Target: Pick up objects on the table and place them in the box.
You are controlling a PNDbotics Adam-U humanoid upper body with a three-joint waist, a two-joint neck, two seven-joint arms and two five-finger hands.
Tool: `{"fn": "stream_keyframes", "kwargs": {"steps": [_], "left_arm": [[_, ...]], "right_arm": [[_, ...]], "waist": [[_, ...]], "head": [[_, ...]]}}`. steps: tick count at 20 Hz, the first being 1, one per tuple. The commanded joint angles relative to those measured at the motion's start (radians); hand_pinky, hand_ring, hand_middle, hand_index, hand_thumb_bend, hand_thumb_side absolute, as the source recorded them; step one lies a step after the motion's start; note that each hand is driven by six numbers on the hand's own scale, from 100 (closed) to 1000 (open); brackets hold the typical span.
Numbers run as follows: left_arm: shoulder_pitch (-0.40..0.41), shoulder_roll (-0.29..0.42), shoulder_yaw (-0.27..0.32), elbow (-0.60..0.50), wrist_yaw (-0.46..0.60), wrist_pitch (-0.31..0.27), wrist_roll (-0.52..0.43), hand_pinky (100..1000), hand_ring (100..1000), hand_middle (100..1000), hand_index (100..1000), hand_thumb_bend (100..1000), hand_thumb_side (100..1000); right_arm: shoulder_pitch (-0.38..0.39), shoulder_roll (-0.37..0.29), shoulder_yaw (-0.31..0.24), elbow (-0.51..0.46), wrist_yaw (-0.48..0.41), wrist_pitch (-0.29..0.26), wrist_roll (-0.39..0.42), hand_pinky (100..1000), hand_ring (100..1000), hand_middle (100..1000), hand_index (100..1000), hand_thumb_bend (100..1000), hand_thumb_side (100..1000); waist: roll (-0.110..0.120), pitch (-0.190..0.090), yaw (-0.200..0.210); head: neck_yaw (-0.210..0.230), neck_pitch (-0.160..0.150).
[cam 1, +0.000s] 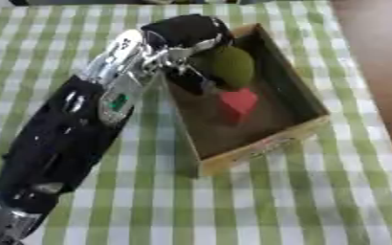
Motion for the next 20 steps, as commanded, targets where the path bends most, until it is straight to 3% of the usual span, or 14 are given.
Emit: {"fn": "stream_keyframes", "kwargs": {"steps": [1,3,8,9,11,14,20], "left_arm": [[-0.015,-0.003,-0.004,0.007,-0.014,-0.030,-0.002,724,730,719,849,100,100],[-0.014,-0.004,-0.007,0.010,-0.019,-0.050,-0.008,751,762,747,870,149,112],[-0.013,-0.005,-0.005,0.015,-0.025,-0.072,-0.015,751,762,747,870,149,112],[-0.013,-0.004,-0.006,0.015,-0.026,-0.073,-0.015,841,868,874,959,527,534],[-0.015,0.003,-0.006,0.005,-0.043,-0.079,-0.012,860,890,889,974,625,631],[-0.017,0.006,0.001,-0.010,-0.074,-0.072,0.005,869,909,896,985,710,668],[-0.016,0.006,0.012,-0.030,-0.076,-0.055,0.025,842,898,888,985,705,692]], "right_arm": [[-0.011,-0.016,-0.007,-0.015,-0.005,0.002,0.000,869,616,506,785,100,273],[-0.011,-0.015,-0.008,-0.015,-0.005,0.002,-0.001,869,616,506,785,100,273],[-0.011,-0.015,-0.008,-0.015,-0.005,0.002,-0.001,869,616,506,785,100,273],[-0.010,-0.015,-0.008,-0.015,-0.005,0.002,-0.001,869,616,504,784,100,280],[-0.008,-0.015,-0.008,-0.015,-0.005,0.003,-0.002,869,616,504,784,100,281],[-0.008,-0.015,-0.008,-0.015,-0.005,0.004,-0.002,868,616,505,784,100,275],[-0.009,-0.016,-0.010,-0.015,-0.005,0.003,-0.006,867,616,506,784,100,266]], "waist": [[-0.004,-0.021,-0.001],[-0.005,-0.021,-0.001],[-0.006,-0.021,-0.001],[-0.005,-0.021,-0.001],[-0.004,-0.022,0.001],[-0.004,-0.023,0.001],[-0.005,-0.025,0.002]], "head": [[0.002,-0.008],[0.003,-0.010],[0.002,-0.011],[0.002,-0.011],[0.000,-0.011],[0.000,-0.012],[0.001,-0.011]]}}
